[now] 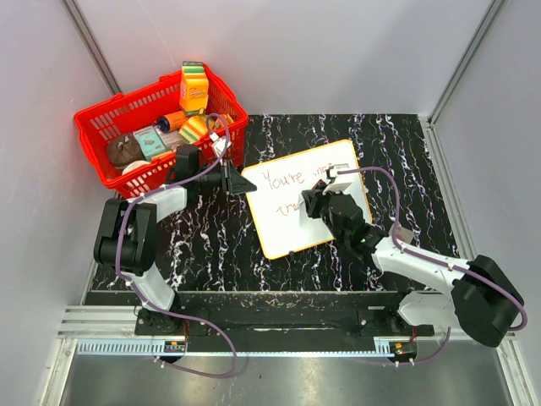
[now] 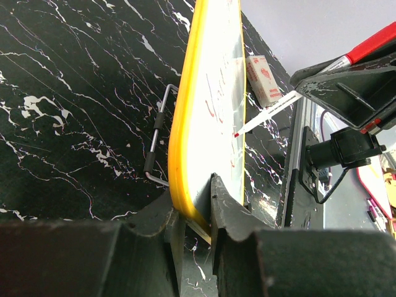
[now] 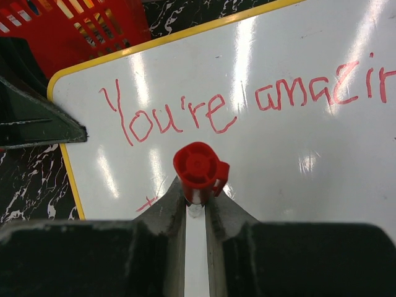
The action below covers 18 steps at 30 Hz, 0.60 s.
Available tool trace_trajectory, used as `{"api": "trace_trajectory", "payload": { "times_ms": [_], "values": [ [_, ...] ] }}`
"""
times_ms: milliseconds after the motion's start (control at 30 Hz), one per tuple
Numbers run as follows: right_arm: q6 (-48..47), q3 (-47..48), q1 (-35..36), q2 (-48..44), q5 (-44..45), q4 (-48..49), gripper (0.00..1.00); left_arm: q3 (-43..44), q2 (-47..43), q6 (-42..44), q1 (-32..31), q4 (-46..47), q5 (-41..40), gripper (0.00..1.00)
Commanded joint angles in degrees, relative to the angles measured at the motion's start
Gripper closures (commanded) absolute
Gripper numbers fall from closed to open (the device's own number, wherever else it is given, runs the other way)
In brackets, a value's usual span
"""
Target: Write a sentence on the whiteboard
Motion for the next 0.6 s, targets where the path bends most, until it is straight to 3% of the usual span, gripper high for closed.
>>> {"api": "trace_trajectory", "payload": {
  "times_ms": [0, 567],
  "values": [
    [0.2, -0.79, -0.5, -1.33, 0.61, -1.42, 1.0, -1.95, 2.35, 12.31, -3.67, -3.91, -4.07, 1.0],
    [-1.2, 2.28, -0.85, -0.63, 5.54, -0.45, 1.0, -1.95, 2.35, 12.31, -3.67, -3.91, -4.07, 1.0]
  ]
}}
